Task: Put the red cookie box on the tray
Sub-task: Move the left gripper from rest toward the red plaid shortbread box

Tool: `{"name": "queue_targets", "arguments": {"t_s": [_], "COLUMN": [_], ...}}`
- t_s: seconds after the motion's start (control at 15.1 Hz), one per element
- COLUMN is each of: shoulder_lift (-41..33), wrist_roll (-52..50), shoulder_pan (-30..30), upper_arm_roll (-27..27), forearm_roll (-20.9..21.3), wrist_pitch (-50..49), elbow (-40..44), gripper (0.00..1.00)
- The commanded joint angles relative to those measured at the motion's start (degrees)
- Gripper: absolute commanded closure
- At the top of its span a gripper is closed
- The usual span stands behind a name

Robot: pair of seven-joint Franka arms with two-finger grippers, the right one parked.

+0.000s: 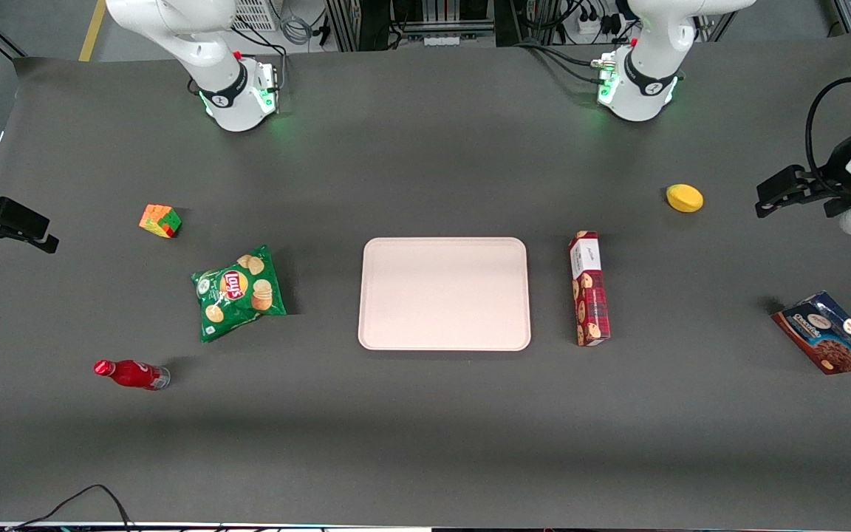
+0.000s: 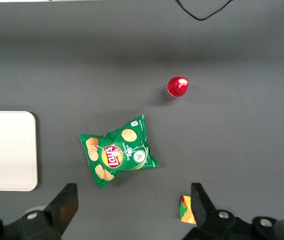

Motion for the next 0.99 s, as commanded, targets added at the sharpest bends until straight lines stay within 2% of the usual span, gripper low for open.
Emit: {"name": "queue_targets", "arguments": {"t_s": [0.0, 0.33, 0.66, 0.92], "shoulder_lift": [-0.2, 1.02, 2.34, 4.89], "wrist_roll": [-0.24, -0.77, -9.2, -16.84], "shoulder_pan": [-0.16, -0.43, -2.1, -2.1], "upper_arm_roll": [-0.1, -0.1, -2.02, -6.76], "forearm_roll": [-0.13, -0.39, -0.75, -0.31], "wrist_pitch": [-1.42, 1.03, 18.77, 22.13], "elbow": [0.84, -0.39, -15.31, -20.25], "gripper": [0.0, 0.0, 0.0, 0.0]}}
